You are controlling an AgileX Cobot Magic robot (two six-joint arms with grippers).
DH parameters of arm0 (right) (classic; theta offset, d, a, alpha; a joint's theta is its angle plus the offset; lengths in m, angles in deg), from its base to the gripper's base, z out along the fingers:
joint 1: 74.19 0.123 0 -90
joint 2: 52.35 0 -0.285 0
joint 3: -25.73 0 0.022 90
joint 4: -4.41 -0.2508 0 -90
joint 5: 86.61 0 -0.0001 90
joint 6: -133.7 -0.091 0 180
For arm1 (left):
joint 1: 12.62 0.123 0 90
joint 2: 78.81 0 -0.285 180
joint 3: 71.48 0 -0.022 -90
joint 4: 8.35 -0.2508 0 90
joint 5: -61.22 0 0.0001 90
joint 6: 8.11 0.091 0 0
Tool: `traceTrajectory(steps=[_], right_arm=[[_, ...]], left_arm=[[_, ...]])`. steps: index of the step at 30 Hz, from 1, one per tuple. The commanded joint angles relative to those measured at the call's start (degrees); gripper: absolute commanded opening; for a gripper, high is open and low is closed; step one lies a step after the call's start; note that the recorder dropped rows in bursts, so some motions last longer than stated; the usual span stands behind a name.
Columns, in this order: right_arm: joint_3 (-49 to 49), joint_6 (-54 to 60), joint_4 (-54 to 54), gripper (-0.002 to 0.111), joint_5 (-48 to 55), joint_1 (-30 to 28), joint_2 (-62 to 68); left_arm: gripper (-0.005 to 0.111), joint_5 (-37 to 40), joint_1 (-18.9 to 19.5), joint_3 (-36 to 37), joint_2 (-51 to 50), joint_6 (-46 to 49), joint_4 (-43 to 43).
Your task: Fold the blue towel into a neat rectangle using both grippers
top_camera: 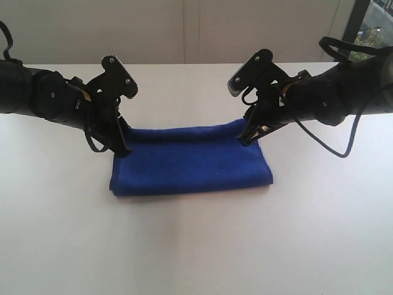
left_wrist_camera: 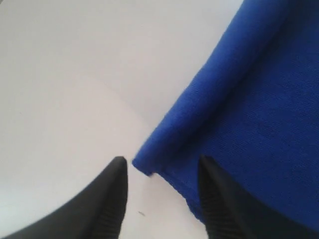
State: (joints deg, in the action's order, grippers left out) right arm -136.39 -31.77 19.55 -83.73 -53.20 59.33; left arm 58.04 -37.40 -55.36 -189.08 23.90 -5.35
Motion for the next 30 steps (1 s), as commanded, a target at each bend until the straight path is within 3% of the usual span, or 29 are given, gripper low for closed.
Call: traceTrajectory(steps=[1, 9, 12, 15, 20, 23, 30], right_arm=[[-0.2, -0.3, -0.1, 0.048, -1.0, -0.5, 0.1], [-0.2, -3.2, -0.1, 0.048, -0.5, -0.5, 0.1], [-0.2, -7.7, -0.1, 0.043, 2.1, -0.5, -1.0], [-0.2, -9.9, -0.1, 0.032, 5.7, -0.5, -2.8], [-0.2, -15.8, -0.2, 0.008, 16.4, -0.5, -6.9], [-0.2, -16.8, -2.6, 0.000, 22.5, -0.5, -8.6], [-0.2, -13.3, -7.8, 0.000, 29.8, -0.5, -9.1]], left_arm=[[0.058, 0.2, 0.1, -0.3, 0.1, -0.6, -0.1], [0.058, 0.5, 0.1, -0.3, 0.2, -0.6, -0.1], [0.055, 2.3, 0.1, -0.3, 1.1, -0.6, -0.1], [0.044, 4.4, 0.1, -0.3, 2.7, -2.4, -0.1], [0.016, 9.7, 0.1, -0.3, 5.8, -9.2, -0.1], [0.000, 12.9, 0.1, -0.3, 6.9, -14.7, -0.1], [0.000, 23.9, 0.1, -0.3, 7.5, -28.1, -0.1]])
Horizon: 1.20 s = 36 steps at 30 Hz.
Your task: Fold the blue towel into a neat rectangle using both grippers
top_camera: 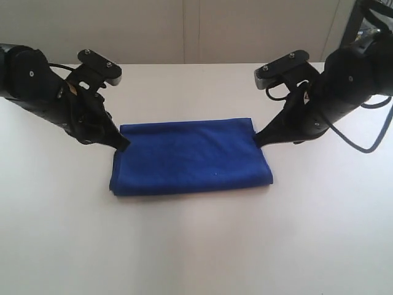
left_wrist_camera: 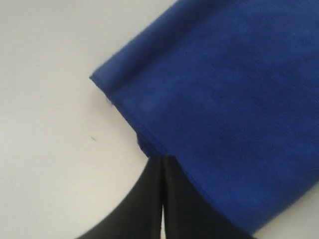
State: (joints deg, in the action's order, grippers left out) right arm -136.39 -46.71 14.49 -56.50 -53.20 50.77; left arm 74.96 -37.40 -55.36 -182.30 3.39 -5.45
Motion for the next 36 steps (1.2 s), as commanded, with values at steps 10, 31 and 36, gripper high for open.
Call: traceTrajectory(steps=[10, 31, 36], right_arm=[[-4.3, -1.3, -5.2, 0.000, 1.6, -2.0, 4.9], [-6.8, -0.7, -10.1, 0.000, 1.0, -3.8, 16.0], [-6.8, 4.9, -17.2, 0.000, 4.4, -3.8, 16.0]], left_arm=[[0.000, 7.4, 5.8, -1.9, -4.8, -16.0, 0.0], [0.000, 3.6, 4.6, -11.7, -19.0, -10.7, 6.5], [0.000, -1.7, 4.1, -11.7, -20.3, -10.0, 9.1]])
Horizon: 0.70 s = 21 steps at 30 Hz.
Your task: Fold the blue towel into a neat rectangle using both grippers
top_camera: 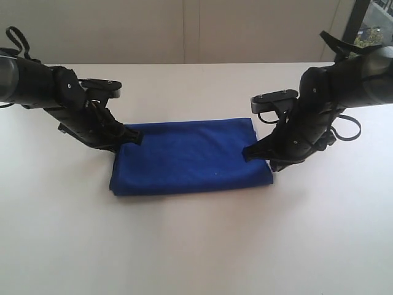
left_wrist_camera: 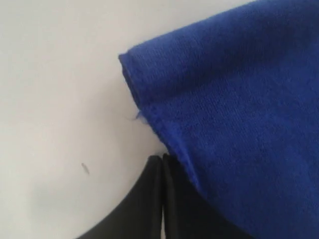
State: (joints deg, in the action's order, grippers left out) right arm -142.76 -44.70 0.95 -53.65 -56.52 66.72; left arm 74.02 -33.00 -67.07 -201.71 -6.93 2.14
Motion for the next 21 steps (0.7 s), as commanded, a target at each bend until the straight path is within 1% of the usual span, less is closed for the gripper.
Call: traceTrajectory(steps=[1, 9, 14, 21], right_arm=[[-0.4, 3.9, -5.0, 0.000, 2.1, -0.5, 0.1], [-0.4, 4.9, -6.3, 0.000, 5.6, -0.5, 0.1], [-0.4, 6.3, -7.7, 0.000, 6.3, -0.5, 0.1], [-0.4, 7.8, -8.7, 0.000, 5.9, -0.1, 0.1]], left_arm=[[0.000, -1.3, -0.3, 0.0, -1.1, 0.4, 1.5], [0.000, -5.6, -0.3, 0.0, -2.4, 0.4, 1.5], [0.000, -7.3, -0.3, 0.0, -2.4, 0.4, 3.0], [0.000, -6.5, -0.3, -2.7, -2.5, 0.4, 3.0]])
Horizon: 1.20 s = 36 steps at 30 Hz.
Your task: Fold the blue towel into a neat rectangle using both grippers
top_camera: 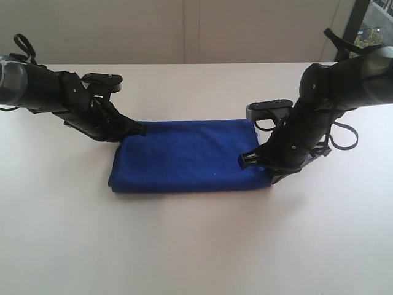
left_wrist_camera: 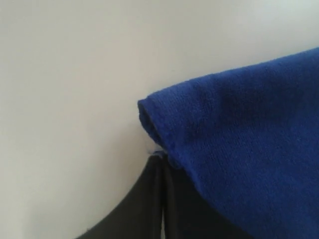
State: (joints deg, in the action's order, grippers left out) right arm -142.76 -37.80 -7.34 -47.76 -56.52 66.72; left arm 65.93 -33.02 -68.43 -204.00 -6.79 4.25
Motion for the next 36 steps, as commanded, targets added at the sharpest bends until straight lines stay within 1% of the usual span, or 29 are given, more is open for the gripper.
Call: traceTrajectory(steps=[1, 7, 11, 16, 19, 23, 26, 29, 36], right_arm=[[-0.4, 0.9, -0.3, 0.000, -0.2, -0.1, 0.1], [-0.4, -2.7, 3.3, 0.000, -3.4, -0.1, 0.1], [-0.4, -7.6, 7.8, 0.000, -4.2, -0.7, 0.1], [-0.4, -8.9, 7.3, 0.000, -5.5, -2.4, -2.8], [-0.4, -8.9, 6.8, 0.000, -5.2, -2.8, -6.1], [1.3, -8.9, 5.8, 0.000, -5.2, -2.9, -11.4], [4.0, -8.5, 4.4, 0.000, -5.1, -2.9, -15.0], [7.2, -8.5, 3.7, 0.000, -5.1, -2.9, -18.7], [15.7, -8.5, 3.4, 0.000, -7.1, -2.9, -30.5]], left_arm=[[0.000, 2.0, -0.3, -1.6, -0.3, 0.2, 0.9], [0.000, 8.0, 0.1, -1.8, -0.3, 0.2, -1.6], [0.000, 13.7, 3.2, -1.8, 0.8, 0.2, -1.6], [0.000, 20.7, 7.5, -1.8, 4.2, 0.1, -1.6], [0.000, 24.6, 9.0, -1.8, 7.0, 0.1, -1.6], [0.000, 28.8, 9.4, -1.0, 11.3, -0.5, -1.2], [0.000, 29.2, 9.4, 2.0, 16.2, -3.2, -1.1], [0.000, 29.5, 9.4, 6.6, 21.3, -4.1, -1.1], [0.000, 28.0, 9.4, 19.6, 36.6, -4.1, -0.8]])
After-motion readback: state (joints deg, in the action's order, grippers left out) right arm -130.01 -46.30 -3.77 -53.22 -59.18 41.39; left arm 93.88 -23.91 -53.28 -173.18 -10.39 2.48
